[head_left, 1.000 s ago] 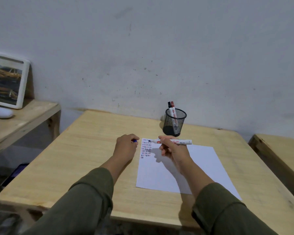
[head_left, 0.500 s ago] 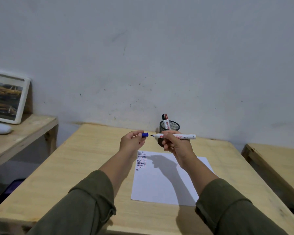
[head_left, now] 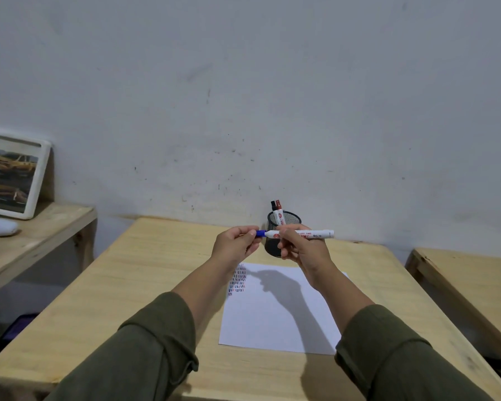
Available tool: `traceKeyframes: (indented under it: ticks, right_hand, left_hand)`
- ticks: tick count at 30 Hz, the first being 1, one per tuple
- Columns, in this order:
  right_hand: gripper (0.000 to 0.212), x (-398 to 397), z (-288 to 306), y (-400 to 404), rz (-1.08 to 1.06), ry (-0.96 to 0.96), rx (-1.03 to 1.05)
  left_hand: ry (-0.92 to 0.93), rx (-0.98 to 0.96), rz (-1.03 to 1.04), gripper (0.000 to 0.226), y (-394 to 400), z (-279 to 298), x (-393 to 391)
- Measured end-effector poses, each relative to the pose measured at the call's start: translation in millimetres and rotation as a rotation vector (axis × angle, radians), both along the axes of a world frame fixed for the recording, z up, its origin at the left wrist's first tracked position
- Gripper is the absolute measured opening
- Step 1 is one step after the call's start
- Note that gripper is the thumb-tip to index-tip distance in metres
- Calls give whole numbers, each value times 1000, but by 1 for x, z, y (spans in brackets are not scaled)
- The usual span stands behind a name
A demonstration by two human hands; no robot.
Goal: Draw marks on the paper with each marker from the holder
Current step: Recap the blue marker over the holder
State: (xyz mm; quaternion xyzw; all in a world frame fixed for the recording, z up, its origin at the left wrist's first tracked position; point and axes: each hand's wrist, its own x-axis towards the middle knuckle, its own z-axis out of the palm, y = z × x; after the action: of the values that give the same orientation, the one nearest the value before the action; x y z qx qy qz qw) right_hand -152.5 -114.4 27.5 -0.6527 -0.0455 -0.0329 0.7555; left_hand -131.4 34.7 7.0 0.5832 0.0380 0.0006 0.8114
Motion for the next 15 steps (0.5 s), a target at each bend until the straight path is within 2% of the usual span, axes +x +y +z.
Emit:
traceKeyframes:
  ticks: [6, 9, 11, 15]
  right_hand:
    - [7, 1, 4, -5, 68, -13, -62]
    - [7, -1, 7, -7, 89, -13, -41]
    - [11, -2, 8, -5, 88, 0, 24]
    - [13, -3, 4, -1, 87, 6, 217]
  left_hand:
    - [-3, 53, -32, 20, -1, 9, -3]
    - [-6, 29, -19, 5, -5, 11, -6]
    - [-53, 74, 32, 6, -10, 10, -7]
    - [-208, 295, 149, 15, -16, 7, -8]
